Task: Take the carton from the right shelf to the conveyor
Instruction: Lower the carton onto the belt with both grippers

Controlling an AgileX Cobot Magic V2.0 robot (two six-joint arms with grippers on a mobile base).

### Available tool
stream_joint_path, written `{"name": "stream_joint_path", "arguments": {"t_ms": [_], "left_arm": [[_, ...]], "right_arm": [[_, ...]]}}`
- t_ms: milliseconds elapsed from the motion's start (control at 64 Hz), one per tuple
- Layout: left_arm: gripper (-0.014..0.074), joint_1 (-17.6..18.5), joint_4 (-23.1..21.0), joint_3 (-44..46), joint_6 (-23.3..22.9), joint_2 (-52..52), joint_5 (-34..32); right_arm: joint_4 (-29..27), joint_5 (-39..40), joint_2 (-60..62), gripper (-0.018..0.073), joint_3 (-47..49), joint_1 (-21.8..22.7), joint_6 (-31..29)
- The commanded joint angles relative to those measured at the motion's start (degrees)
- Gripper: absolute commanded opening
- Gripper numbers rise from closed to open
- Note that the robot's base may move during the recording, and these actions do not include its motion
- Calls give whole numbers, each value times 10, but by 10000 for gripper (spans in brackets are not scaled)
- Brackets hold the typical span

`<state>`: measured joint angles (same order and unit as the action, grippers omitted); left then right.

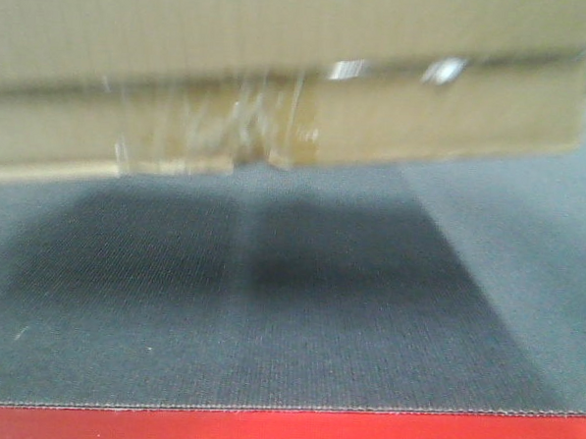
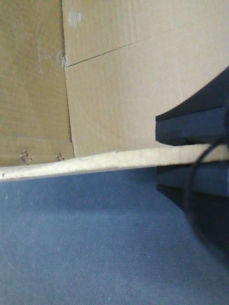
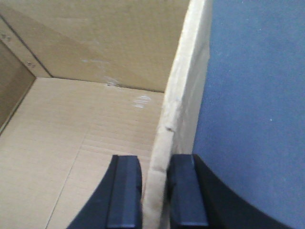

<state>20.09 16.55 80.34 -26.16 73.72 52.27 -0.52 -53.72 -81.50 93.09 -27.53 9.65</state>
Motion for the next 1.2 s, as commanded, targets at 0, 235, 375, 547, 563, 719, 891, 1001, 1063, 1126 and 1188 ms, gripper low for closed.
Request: {"name": "stream_joint_path", "arguments": {"t_ms": [0,235,375,547,563,719,891,1001,1063,1126,1188], "left_arm": [[-16,-15,1,-36,4,-3,-86],[-16,-38,1,-54,5,52,-135],[-1,-38,4,-54,5,89,-143],[247,-38,4,-54,5,106,-143],[281,-38,4,-54,5,106,-143],[629,-38,4,-33,5,99,-132],[504,-38,4,0,5,61,-98],[389,-38,10,0,5,17,-84],[281,-38,32,-1,6,-13,-69],[144,-38,61,-13,6,-46,-63],[31,-38,83,-33,6,-76,-64]], "right_arm": [[11,48,-33,-70,8,0,-11],[24,66,-108,-66,8,9,-11],[23,59,-126,-24,8,22,-11],[20,50,-127,372,8,25,-11],[20,49,-127,416,8,25,-11],[21,23,-122,568,18,25,-11],[22,18,-85,566,29,25,-11],[25,9,-48,487,29,28,-11],[25,-3,-28,398,29,37,-11],[25,-18,-6,247,27,53,-11],[25,-32,12,95,24,74,-12]]}}
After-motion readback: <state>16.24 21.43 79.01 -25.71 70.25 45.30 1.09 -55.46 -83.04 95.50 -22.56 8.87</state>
